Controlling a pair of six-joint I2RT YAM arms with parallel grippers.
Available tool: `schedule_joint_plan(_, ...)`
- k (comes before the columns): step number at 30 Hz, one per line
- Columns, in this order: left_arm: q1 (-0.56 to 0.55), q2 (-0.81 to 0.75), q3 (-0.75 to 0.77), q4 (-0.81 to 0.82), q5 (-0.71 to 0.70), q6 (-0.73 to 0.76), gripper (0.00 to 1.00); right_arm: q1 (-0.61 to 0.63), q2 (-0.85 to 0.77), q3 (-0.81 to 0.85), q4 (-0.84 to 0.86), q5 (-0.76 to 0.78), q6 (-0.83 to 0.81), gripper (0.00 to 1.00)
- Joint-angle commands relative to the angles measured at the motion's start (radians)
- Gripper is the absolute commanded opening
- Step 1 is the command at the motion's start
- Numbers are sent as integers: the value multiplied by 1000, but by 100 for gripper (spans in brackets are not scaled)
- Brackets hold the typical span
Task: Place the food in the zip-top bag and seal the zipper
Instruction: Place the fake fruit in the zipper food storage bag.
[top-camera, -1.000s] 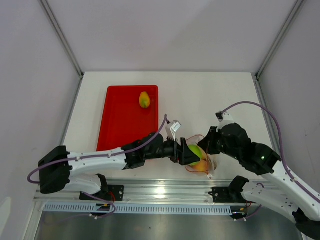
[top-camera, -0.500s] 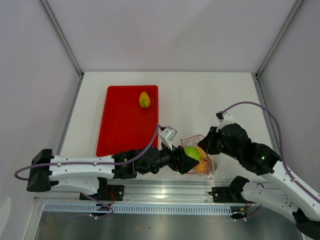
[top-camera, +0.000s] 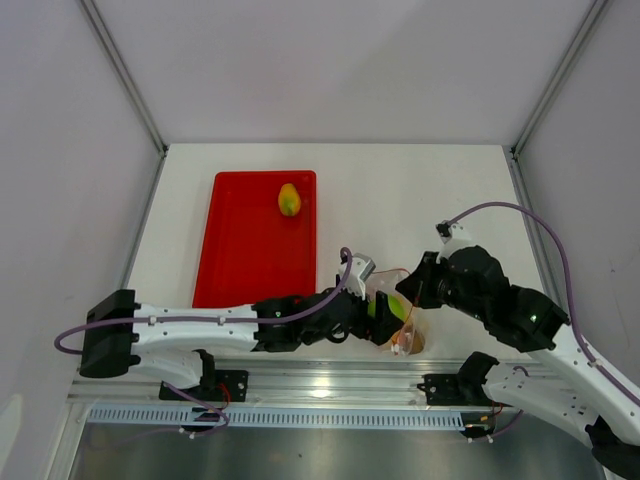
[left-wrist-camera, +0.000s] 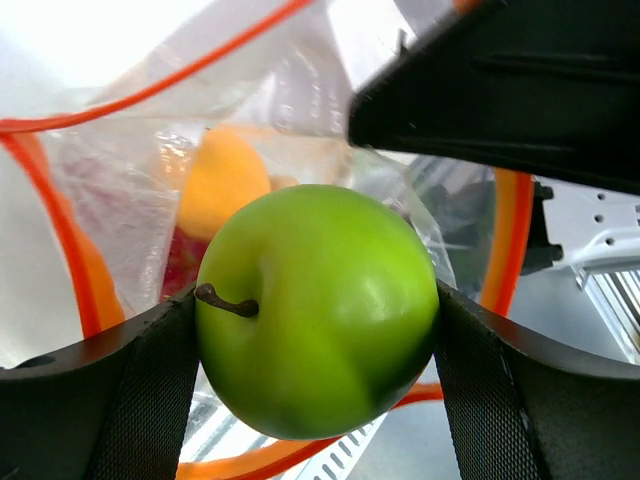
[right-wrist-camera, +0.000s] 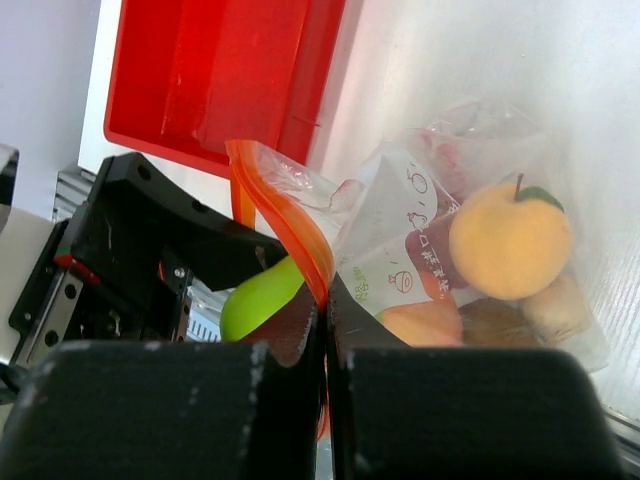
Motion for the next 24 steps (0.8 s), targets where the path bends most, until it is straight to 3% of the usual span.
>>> schedule_joint_plan(1,8,-13,52,-13,-42,29,80,-3,-11,49,17,-13,12,0)
schedule_joint_plan(2,8,-19,54,-17,-47,29,99,-3,-10,49,19,-13,14,0)
schedule_joint_plan(13,12,-155,0,-68,-127,72,100,-3,-16,15,20,-13,14,0)
schedule_joint_plan(16,60,-227,-34,-86,-132,72,99,-3,-21,9,9,0,12,0)
schedule_joint_plan(21,225,-329,-101,-99,-98,61,100,-3,-28,-13,6,9,9,0)
schedule_joint_plan(24,316,-350,-91,-138,-147,63,99,-3,-22,-22,11,10,8,0)
